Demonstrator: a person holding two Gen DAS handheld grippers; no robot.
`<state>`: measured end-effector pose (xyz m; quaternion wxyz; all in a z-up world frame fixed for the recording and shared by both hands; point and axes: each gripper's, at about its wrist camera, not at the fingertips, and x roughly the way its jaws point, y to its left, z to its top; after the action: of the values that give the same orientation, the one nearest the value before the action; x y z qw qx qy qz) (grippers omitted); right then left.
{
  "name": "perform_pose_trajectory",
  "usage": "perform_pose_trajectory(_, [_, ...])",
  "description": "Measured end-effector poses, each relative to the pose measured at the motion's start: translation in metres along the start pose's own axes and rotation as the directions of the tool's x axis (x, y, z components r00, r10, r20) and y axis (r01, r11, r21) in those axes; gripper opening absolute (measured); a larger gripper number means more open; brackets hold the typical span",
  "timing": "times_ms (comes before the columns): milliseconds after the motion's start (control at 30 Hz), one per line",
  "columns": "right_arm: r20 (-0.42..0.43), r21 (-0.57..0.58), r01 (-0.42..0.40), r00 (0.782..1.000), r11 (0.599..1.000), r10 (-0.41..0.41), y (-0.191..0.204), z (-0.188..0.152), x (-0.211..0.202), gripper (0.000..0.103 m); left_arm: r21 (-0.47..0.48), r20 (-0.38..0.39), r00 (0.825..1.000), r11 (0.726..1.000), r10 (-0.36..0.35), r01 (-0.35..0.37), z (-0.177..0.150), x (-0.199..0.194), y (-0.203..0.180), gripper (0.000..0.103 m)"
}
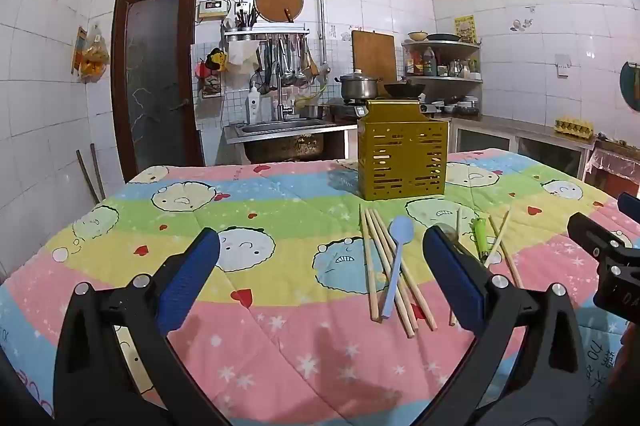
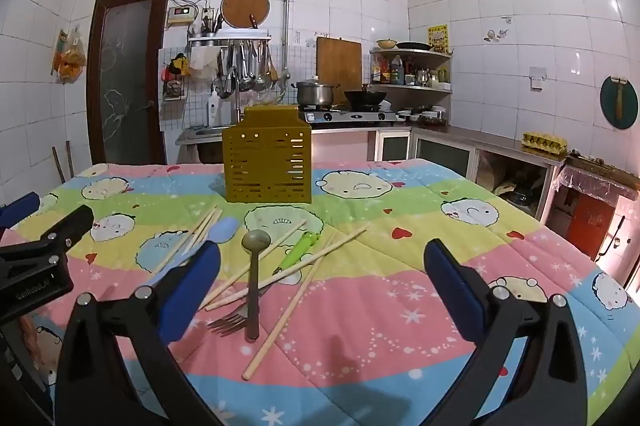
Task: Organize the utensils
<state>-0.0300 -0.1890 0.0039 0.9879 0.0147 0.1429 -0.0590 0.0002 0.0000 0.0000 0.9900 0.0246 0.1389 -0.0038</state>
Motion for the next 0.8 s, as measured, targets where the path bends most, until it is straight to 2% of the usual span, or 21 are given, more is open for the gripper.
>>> perform_pose_trajectory(167, [0.002,-0.014,0.004,1.0,1.0,-0.004,0.001,-0.003,0.003,0.099,0.01,0.007,1.0,1.0,-0.001,0.001,-0.002,-0.001,-0.001,0.098])
perform_pose_trajectory(300, [0.015,-0.016,0.0,1.0,1.0,0.001,-0.001,0.008,-0.005,0.099,0.015,0.015,1.0,1.0,-0.001,0.001,-0.002,0.002,-0.001,0.098])
perform_pose_trajectory(333, [0.021,-0.01,0.001,1.0,1.0,-0.001,-0.001,-0.001,-0.004,0.099,0.015,0.016,1.0,1.0,-0.001,0.001,-0.003,0.003,-0.001,0.098])
perform_pose_trajectory(500, [0.032,-0.014,0.006,0.999,1.0,-0.005,0.001,-0.001,-0.003,0.099,0.018,0.02,1.0,1.0,0.0,0.0,-0.003,0.008,0.001,0.098])
perform_pose_trajectory(567, [0.033,-0.013,0.006,0.999,1.0,-0.005,0.001,-0.001,-0.003,0.099,0.016,0.024,1.0,1.0,-0.002,0.001,-0.002,-0.005,-0.003,0.098])
perform_pose_trajectory(800, [0.04,-0.01,0.007,0.999,1.0,-0.006,0.0,-0.001,-0.005,0.099,0.018,0.025,1.0,1.0,-0.001,0.001,-0.002,-0.005,-0.003,0.098])
